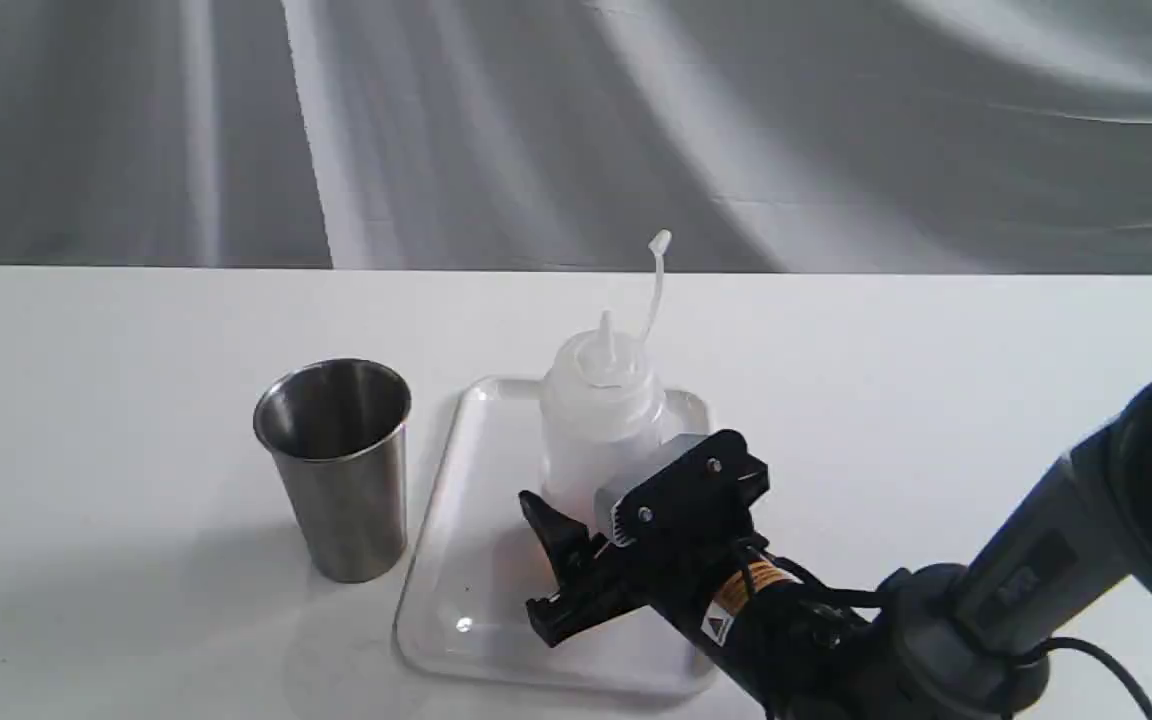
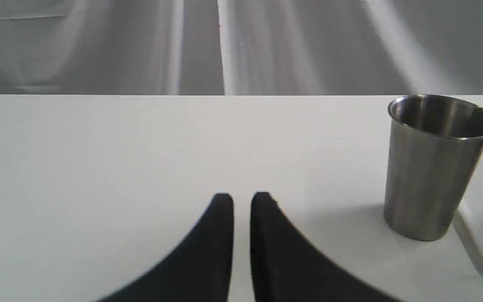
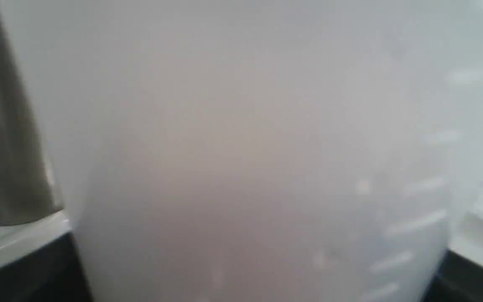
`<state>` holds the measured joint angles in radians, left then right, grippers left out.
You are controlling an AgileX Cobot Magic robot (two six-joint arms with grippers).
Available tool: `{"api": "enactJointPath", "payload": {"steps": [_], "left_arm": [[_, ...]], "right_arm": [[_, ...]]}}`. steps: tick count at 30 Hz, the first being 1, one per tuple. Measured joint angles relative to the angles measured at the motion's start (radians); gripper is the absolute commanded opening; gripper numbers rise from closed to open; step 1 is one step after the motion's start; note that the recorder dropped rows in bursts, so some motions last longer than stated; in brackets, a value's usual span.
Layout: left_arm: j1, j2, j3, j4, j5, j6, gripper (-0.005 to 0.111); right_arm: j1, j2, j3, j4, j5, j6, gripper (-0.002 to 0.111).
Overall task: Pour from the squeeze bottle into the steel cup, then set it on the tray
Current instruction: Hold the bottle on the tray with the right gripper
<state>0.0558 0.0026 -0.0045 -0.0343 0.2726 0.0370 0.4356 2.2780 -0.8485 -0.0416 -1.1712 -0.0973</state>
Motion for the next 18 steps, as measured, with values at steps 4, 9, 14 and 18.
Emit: {"api": "enactJointPath", "payload": {"steps": [4,9,14,18], "left_arm": [[0.000,0.000,0.000,0.000,0.000,0.000,0.008],[0.000,0.000,0.000,0.000,0.000,0.000,0.008],[0.000,0.000,0.000,0.000,0.000,0.000,0.008],[0.000,0.000,0.000,0.000,0.000,0.000,0.008]], "right_arm": [[0.000,0.000,0.000,0.000,-0.004,-0.002,0.069],[0.000,0.000,0.000,0.004,-0.029,-0.002,0.086],[0.000,0.000,0.000,0.004,-0.035,0.010,0.089],[0.000,0.000,0.000,0.004,-0.035,0.021,0.089]]}}
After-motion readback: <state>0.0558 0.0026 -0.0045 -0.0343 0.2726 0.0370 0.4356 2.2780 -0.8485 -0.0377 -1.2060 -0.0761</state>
